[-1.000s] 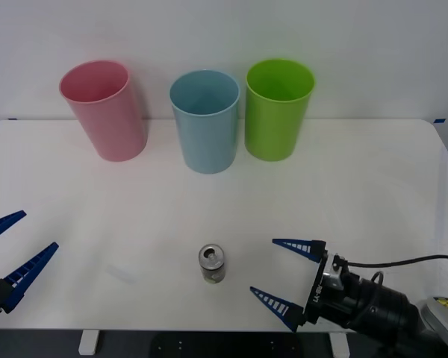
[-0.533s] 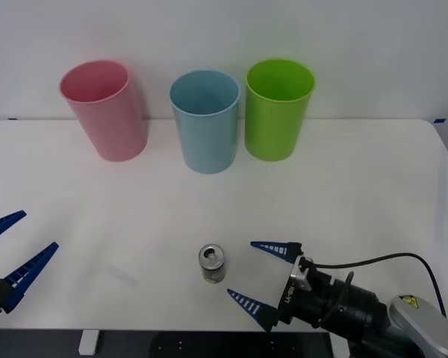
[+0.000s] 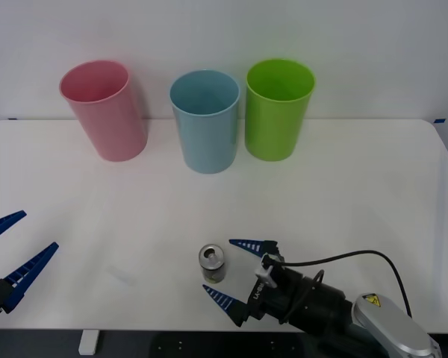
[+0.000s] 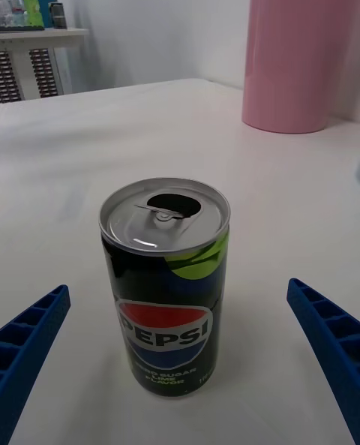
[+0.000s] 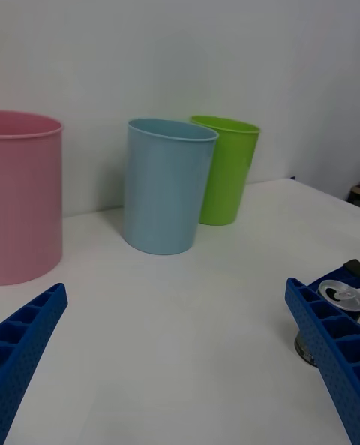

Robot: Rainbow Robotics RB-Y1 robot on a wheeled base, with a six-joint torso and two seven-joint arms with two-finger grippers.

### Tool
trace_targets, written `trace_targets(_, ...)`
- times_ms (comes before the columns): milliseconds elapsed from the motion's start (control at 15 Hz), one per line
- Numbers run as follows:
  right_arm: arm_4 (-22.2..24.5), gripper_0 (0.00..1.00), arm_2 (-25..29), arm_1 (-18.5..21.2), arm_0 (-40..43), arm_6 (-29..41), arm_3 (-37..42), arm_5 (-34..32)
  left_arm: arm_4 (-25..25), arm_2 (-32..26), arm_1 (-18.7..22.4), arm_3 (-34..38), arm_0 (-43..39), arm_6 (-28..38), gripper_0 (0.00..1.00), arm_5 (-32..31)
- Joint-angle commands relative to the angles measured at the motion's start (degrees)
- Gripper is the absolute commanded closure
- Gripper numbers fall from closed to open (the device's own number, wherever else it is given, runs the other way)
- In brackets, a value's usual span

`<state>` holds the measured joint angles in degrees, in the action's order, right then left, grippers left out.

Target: Grasp the object on the table and drop it into the matching bin: aluminum can to the light blue bin, PET bottle to the pink bin.

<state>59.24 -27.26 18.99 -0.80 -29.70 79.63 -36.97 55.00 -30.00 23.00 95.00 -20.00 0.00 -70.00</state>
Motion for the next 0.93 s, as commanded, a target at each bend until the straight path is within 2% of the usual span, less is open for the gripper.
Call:
trace_targets(67, 1.58, 0.0, -0.78, -1.15, -0.35, 0.17, 0.0, 2.51, 0.0, 0.0, 0.0, 0.0, 0.0, 0.0, 0.0, 0.0)
trace_targets(333, 1.67, 0.0, -2.8, -1.77, -1.14, 0.43, -0.09, 5.85, 0.0, 0.0, 0.0, 0.0, 0.0, 0.0, 0.0, 0.0)
trace_targets(733, 1.76, 0.0, -4.12, -1.85, -1.4, 0.43, -0.09, 7.0, 0.0, 0.0, 0.0, 0.0, 0.0, 0.0, 0.0, 0.0)
trace_targets(800, 2.02, 0.37, -4.12, -1.77, -1.4, 0.43, 0.0, 7.08, 0.0, 0.0, 0.0, 0.0, 0.0, 0.0, 0.0, 0.0)
trace_targets(867, 2.02, 0.83, -4.12, -1.85, -1.4, 0.43, 0.0, 7.26, 0.0, 0.0, 0.0, 0.0, 0.0, 0.0, 0.0, 0.0)
trace_targets(933, 2.02, 0.94, -4.12, -1.77, -1.4, 0.52, 0.0, 7.52, 0.0, 0.0, 0.0, 0.0, 0.0, 0.0, 0.0, 0.0)
